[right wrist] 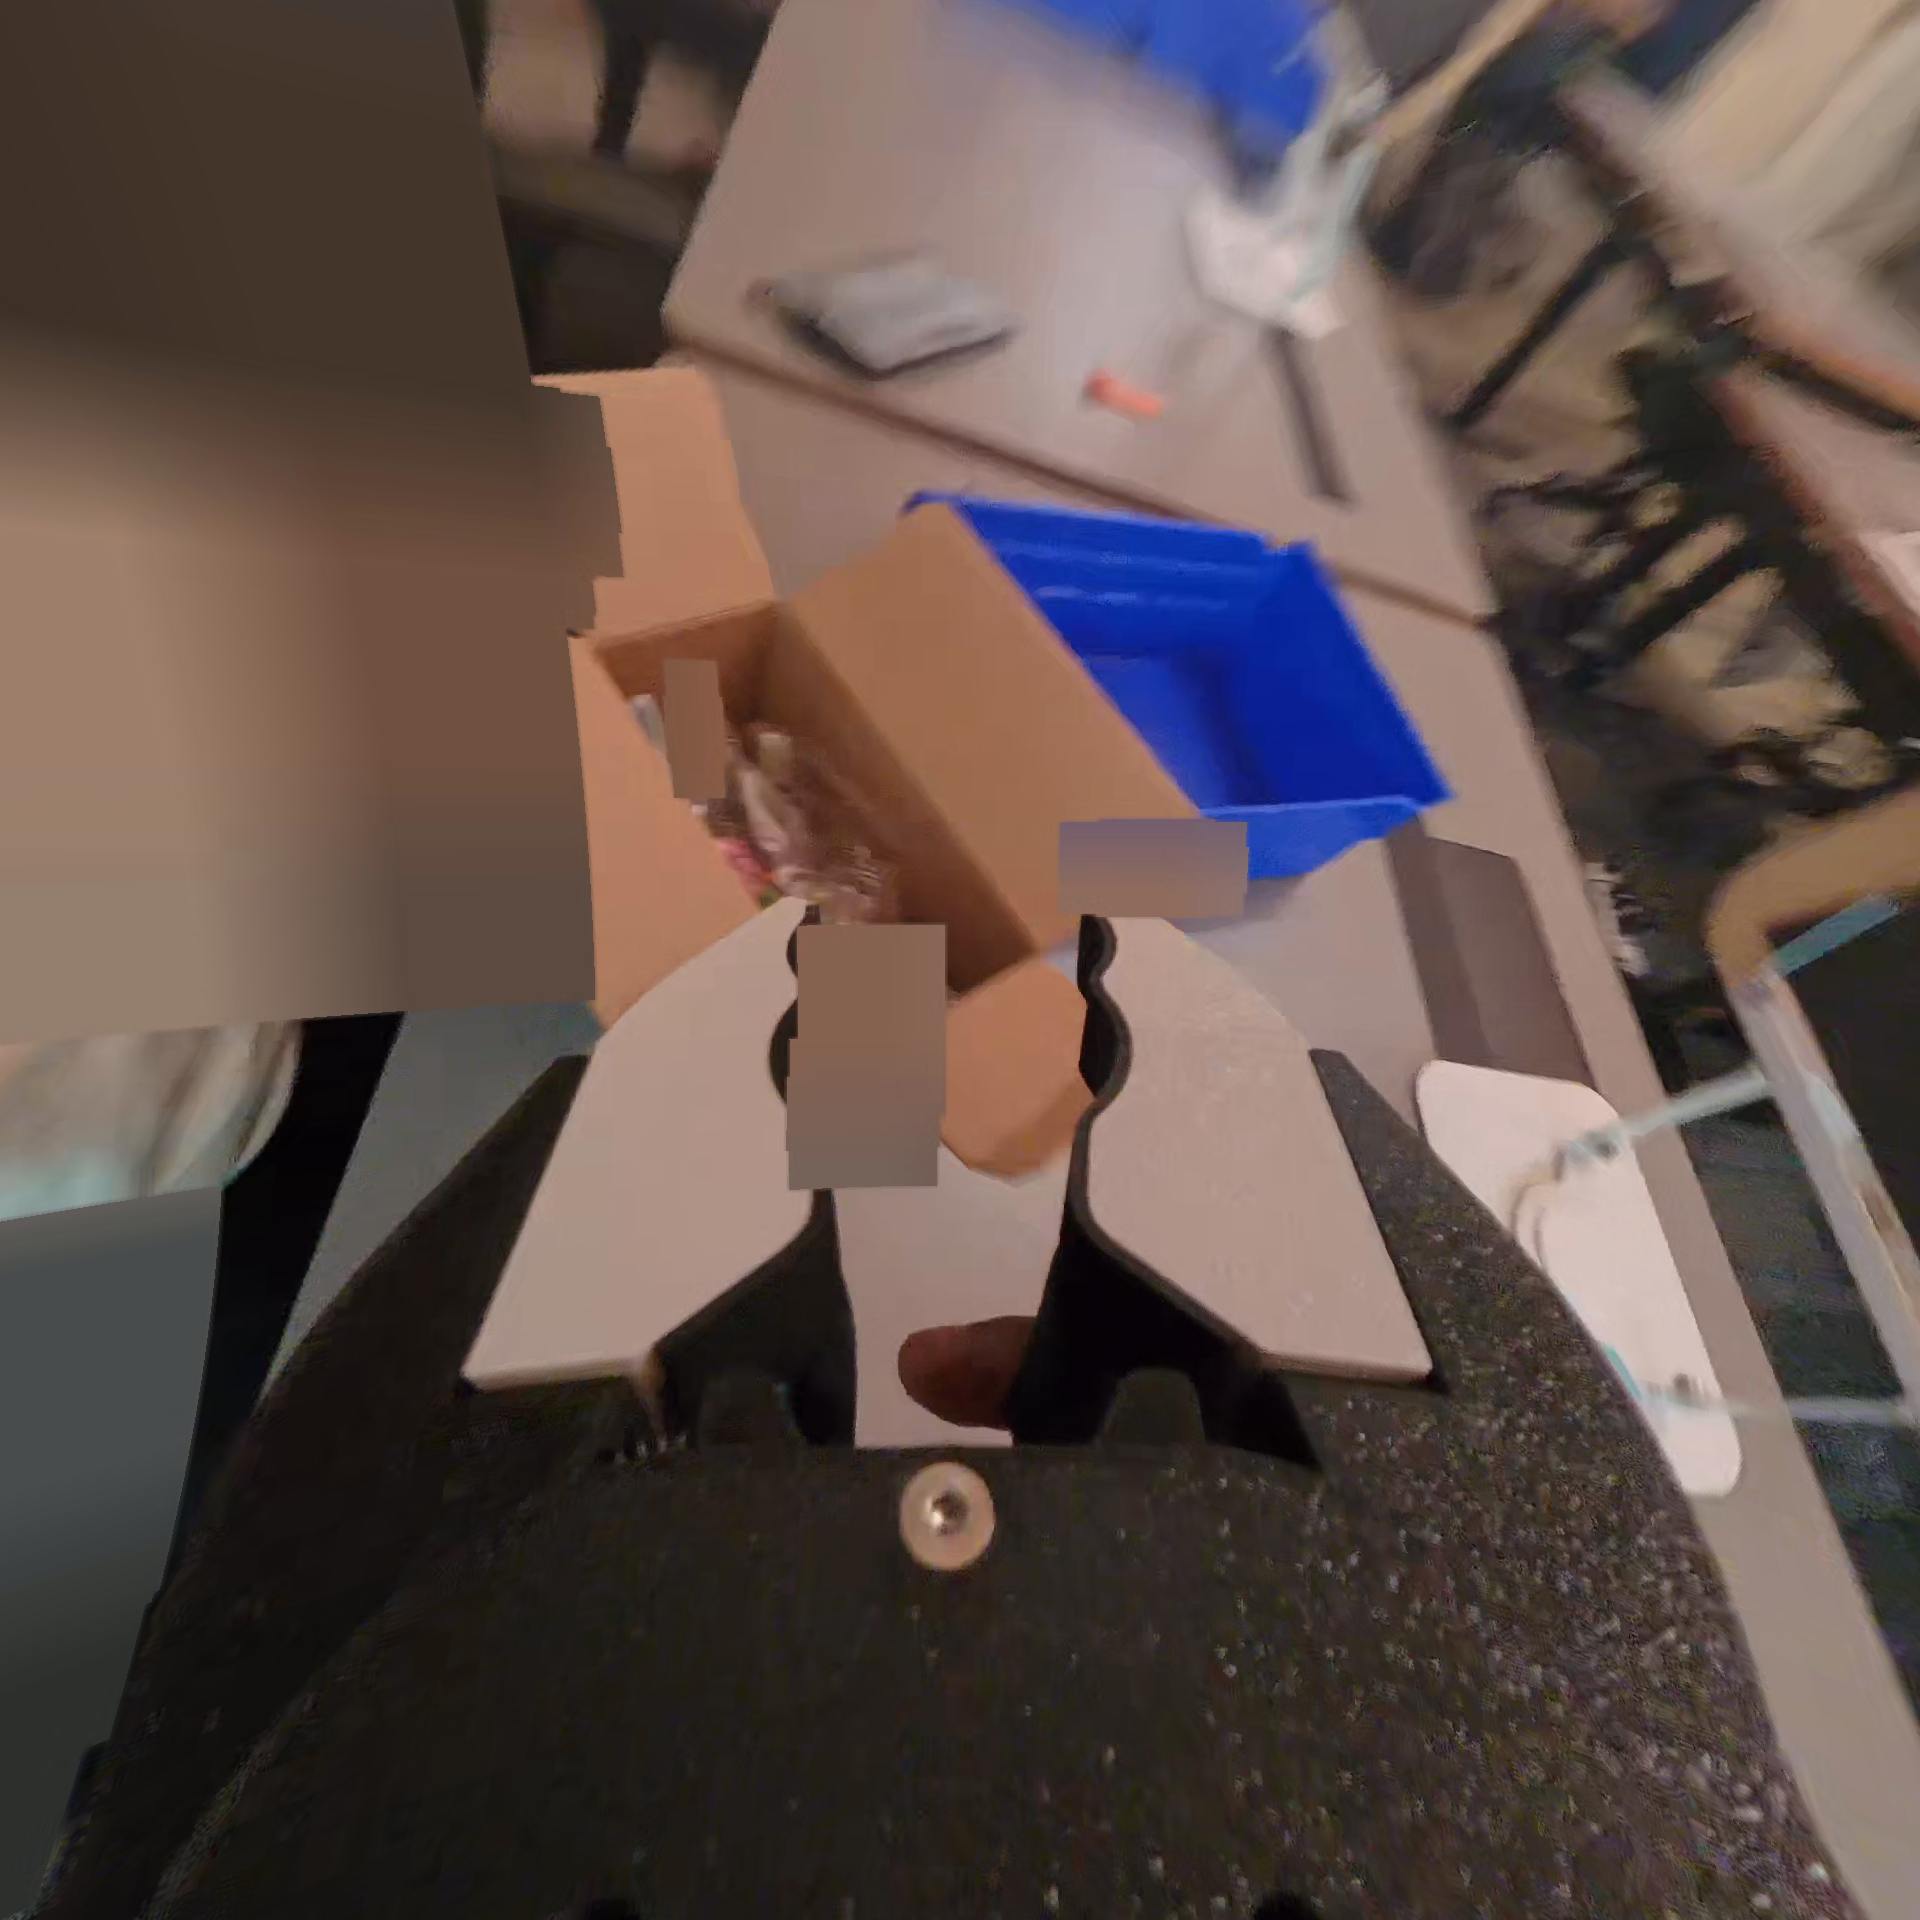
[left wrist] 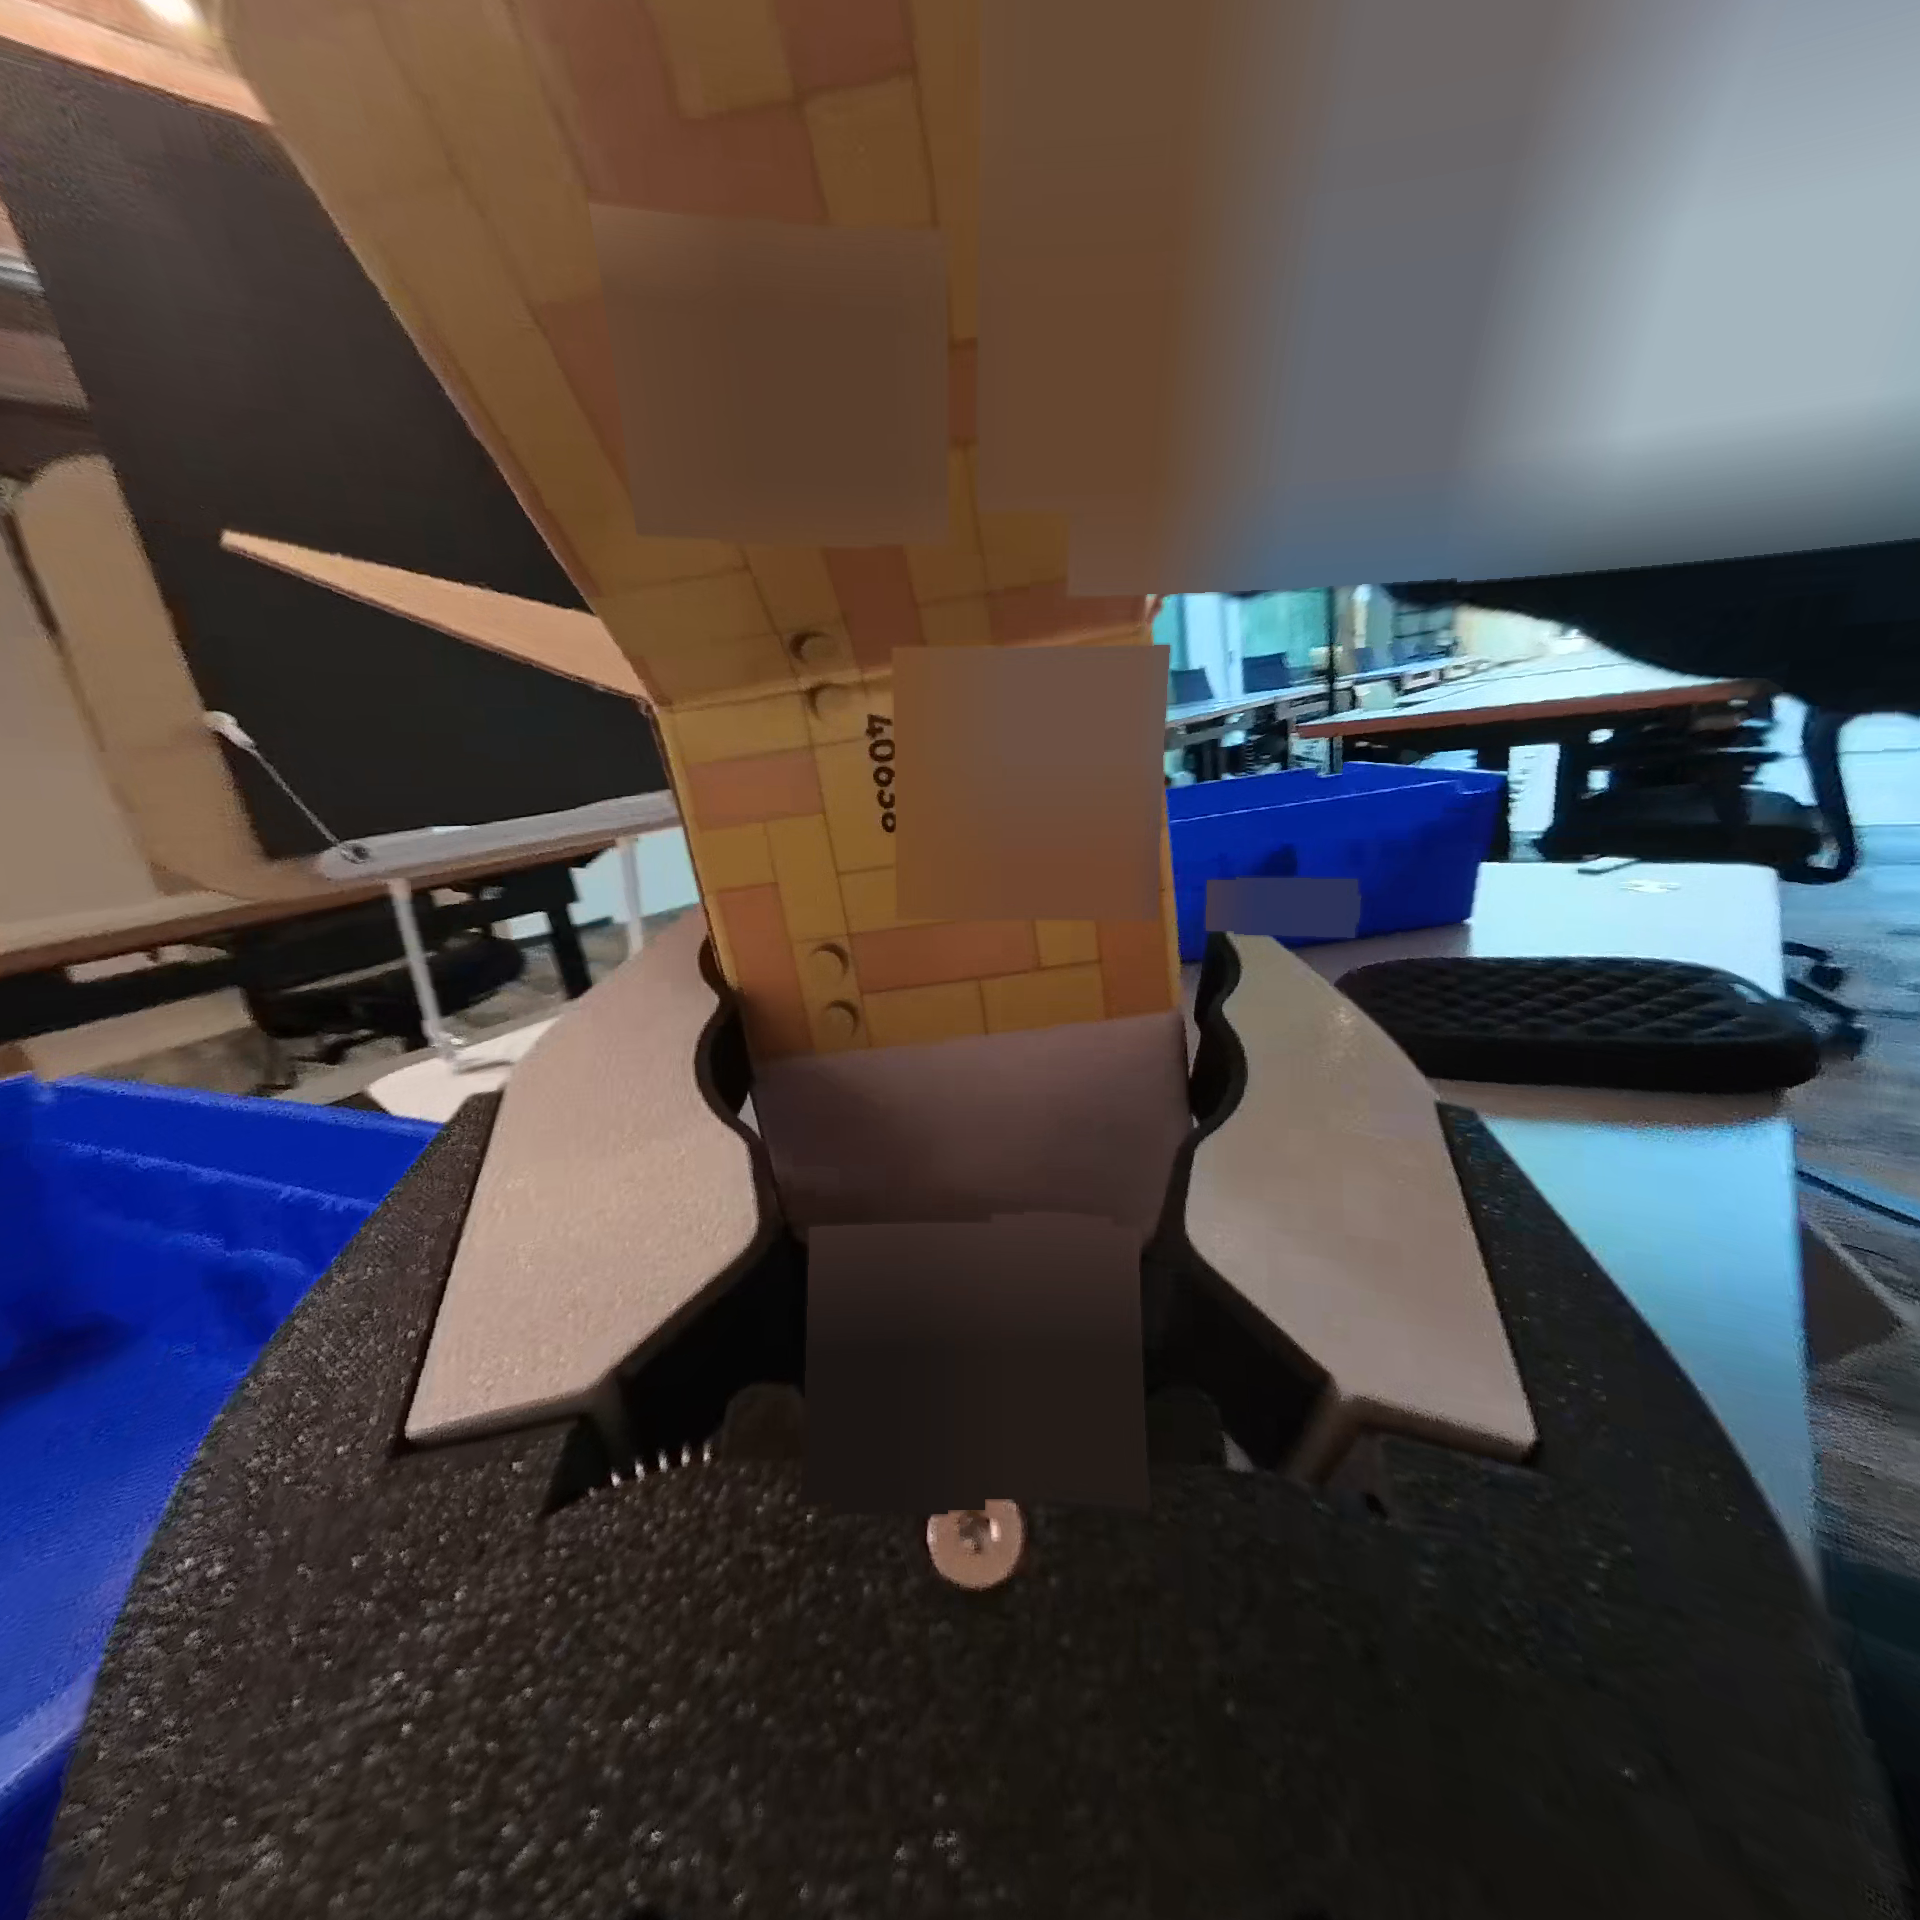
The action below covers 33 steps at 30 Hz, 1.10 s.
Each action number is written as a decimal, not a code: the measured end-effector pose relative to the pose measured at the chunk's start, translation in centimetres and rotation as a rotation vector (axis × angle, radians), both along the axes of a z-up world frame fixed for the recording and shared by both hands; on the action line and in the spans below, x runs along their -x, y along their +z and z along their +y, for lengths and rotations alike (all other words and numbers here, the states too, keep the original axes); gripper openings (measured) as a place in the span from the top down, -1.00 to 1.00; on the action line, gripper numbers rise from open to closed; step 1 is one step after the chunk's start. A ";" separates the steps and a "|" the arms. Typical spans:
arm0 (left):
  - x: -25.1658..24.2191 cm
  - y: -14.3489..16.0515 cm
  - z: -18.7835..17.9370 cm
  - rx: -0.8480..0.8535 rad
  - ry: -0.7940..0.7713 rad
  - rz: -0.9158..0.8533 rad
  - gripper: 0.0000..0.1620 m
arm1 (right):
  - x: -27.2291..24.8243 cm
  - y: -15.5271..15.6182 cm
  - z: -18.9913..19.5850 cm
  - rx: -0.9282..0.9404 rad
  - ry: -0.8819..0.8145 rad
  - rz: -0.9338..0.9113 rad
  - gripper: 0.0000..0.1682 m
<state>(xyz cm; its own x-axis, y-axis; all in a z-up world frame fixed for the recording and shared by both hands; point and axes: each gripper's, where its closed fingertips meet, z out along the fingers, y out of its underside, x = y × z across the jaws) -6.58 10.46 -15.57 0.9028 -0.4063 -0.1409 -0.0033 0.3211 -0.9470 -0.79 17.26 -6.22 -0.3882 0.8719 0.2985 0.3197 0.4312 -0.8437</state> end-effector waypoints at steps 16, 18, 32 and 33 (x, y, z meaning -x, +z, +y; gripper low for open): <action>8.2 4.8 -5.1 0.045 0.040 -0.128 1.00 | -5.1 -6.3 2.6 0.416 -0.202 0.508 1.00; 7.7 5.7 -5.1 0.055 0.060 -0.097 1.00 | -4.2 -6.2 1.7 0.392 -0.164 0.506 1.00; 0.0 5.4 -0.6 0.284 -0.098 0.364 1.00 | -0.7 -3.7 -3.4 0.156 0.040 0.372 1.00; -0.1 4.9 -0.4 0.315 -0.098 0.400 1.00 | -0.3 -4.2 -3.6 0.125 0.051 0.305 1.00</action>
<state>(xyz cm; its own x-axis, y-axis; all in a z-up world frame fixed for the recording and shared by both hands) -6.44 10.08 -10.64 0.7593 -0.5643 -0.3241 -0.3688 0.0371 -0.9288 -0.46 13.62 -10.44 -0.3415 0.8909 0.2996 0.0252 0.3273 -0.9446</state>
